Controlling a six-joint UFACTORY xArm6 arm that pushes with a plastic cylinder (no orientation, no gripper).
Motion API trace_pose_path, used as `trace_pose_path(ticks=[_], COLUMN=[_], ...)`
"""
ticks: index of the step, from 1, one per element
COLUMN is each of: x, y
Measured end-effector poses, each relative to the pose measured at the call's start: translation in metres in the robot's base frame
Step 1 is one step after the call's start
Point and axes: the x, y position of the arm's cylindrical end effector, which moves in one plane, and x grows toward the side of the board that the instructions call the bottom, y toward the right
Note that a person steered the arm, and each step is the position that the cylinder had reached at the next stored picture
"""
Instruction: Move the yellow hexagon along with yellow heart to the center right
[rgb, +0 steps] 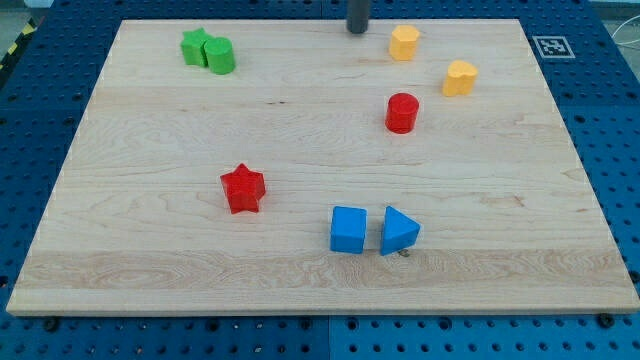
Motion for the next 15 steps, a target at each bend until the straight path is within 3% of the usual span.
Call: trace_pose_path(ticks=[2, 5, 10, 15], x=[0.025, 0.053, 0.149, 0.151], y=[0.019, 0.108, 0.101, 0.098])
